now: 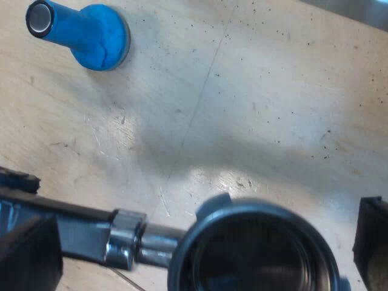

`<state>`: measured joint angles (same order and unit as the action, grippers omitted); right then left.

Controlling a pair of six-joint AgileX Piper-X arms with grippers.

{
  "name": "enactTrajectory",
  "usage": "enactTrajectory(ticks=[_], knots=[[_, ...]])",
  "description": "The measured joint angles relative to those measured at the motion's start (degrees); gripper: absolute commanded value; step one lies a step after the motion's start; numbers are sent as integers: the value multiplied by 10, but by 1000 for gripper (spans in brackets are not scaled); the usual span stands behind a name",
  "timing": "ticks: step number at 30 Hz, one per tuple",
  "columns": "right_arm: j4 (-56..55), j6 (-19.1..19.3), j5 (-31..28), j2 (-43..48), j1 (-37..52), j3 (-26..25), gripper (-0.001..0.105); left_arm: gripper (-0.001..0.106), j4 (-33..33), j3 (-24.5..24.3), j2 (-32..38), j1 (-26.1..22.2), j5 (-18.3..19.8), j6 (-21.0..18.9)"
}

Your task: Put the handle in the coffee machine

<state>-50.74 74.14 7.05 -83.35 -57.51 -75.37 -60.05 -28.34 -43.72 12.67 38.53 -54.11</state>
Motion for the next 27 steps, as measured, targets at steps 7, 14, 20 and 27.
enactTrajectory(ticks=[7,14,20,27], knots=[[70,-24,11,0,0,0,104,0,1,0,0,-54,-4,-4],[86,-19,-122,11,-33,-4,104,0,9,0,0,-106,-4,-4],[86,-19,-249,24,-99,-5,104,0,17,0,0,-123,-4,8],[106,-26,-440,24,-161,8,104,0,48,0,-23,-185,31,17]])
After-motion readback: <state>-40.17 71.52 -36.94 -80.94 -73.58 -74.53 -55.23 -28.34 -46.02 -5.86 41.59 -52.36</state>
